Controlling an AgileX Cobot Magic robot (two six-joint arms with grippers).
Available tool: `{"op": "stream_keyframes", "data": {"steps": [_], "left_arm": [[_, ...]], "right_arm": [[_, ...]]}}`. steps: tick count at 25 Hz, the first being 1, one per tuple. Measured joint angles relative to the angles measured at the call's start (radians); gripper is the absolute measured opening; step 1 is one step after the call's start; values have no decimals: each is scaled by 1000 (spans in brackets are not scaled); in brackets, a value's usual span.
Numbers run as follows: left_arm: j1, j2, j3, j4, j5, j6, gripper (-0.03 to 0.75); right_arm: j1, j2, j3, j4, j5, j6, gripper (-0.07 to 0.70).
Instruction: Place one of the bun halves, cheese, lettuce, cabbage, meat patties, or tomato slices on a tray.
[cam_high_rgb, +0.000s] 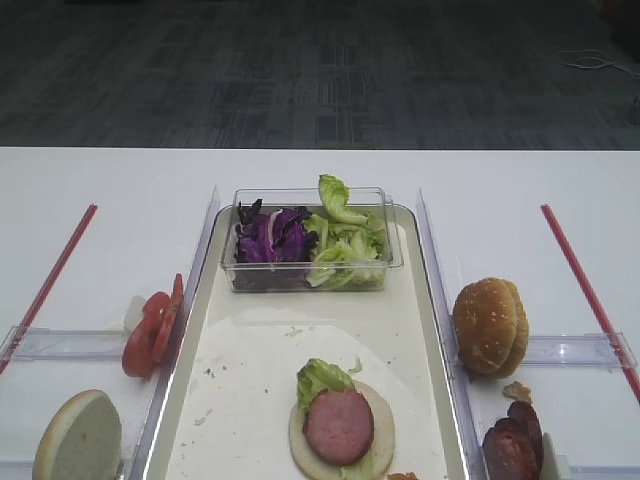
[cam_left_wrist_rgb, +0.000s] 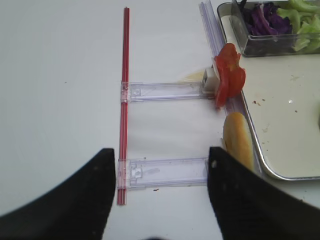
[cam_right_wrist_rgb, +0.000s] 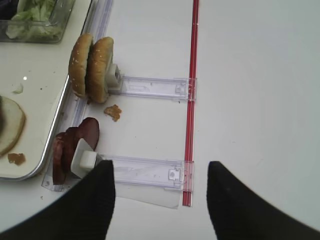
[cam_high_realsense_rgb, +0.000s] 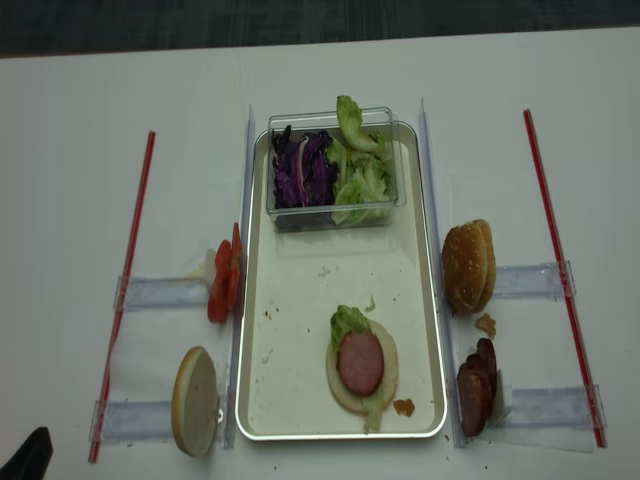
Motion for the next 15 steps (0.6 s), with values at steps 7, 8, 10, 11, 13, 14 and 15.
{"op": "stream_keyframes", "data": {"steps": [7, 8, 10, 11, 13, 14, 15], "left_arm": [[0, 0, 0, 0, 0, 0, 391], [0, 0, 0, 0, 0, 0, 391], [0, 0, 0, 2, 0, 0, 391], [0, 0, 0, 2, 0, 0, 391], [0, 0, 0, 5, 0, 0, 391], [0, 0, 0, 7, 0, 0, 391], [0, 0, 0, 7, 0, 0, 391]], "right_arm": [[0, -85, 0, 0, 0, 0, 430], [0, -100, 0, 0, 2, -1, 430], [0, -123, 0, 0, 2, -4, 429], [0, -127, 0, 0, 4, -4, 430], [0, -129, 0, 0, 6, -4, 429], [0, -129, 0, 0, 6, -6, 429], [0, -129, 0, 0, 6, -6, 429]]}}
